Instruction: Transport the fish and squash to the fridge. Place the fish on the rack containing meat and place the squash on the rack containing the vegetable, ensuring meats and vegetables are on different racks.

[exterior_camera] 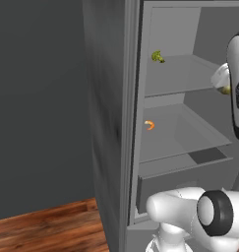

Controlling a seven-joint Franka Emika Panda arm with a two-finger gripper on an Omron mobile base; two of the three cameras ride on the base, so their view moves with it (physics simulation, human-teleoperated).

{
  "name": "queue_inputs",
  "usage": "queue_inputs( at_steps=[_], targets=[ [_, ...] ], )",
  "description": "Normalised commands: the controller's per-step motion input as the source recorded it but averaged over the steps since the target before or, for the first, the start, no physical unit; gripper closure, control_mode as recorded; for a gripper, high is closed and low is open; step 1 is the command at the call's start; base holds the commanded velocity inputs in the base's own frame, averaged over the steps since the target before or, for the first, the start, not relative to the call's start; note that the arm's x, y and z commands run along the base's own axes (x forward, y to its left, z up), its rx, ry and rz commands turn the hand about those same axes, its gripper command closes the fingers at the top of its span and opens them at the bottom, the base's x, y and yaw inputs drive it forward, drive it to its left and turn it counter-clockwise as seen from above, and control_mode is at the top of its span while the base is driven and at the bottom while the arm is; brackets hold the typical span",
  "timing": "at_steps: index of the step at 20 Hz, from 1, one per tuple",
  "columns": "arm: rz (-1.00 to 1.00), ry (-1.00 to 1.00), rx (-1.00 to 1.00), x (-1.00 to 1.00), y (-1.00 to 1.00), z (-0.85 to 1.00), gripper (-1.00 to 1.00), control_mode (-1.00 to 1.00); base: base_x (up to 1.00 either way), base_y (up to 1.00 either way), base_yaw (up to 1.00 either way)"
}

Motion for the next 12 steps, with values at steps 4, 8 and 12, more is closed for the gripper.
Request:
queue_inputs(
  at_steps=[4,8,12],
  targets=[
    [0.0,-0.11,0.02,0.74,-0.09,0.0,1.0,-1.0,0.0,0.0,0.0],
    [0.0,-0.07,0.02,0.79,-0.06,0.0,1.0,-1.0,0.0,0.0,0.0],
    [0.0,0.0,0.05,0.86,-0.06,0.0,1.0,-1.0,0.0,0.0,0.0]
  ],
)
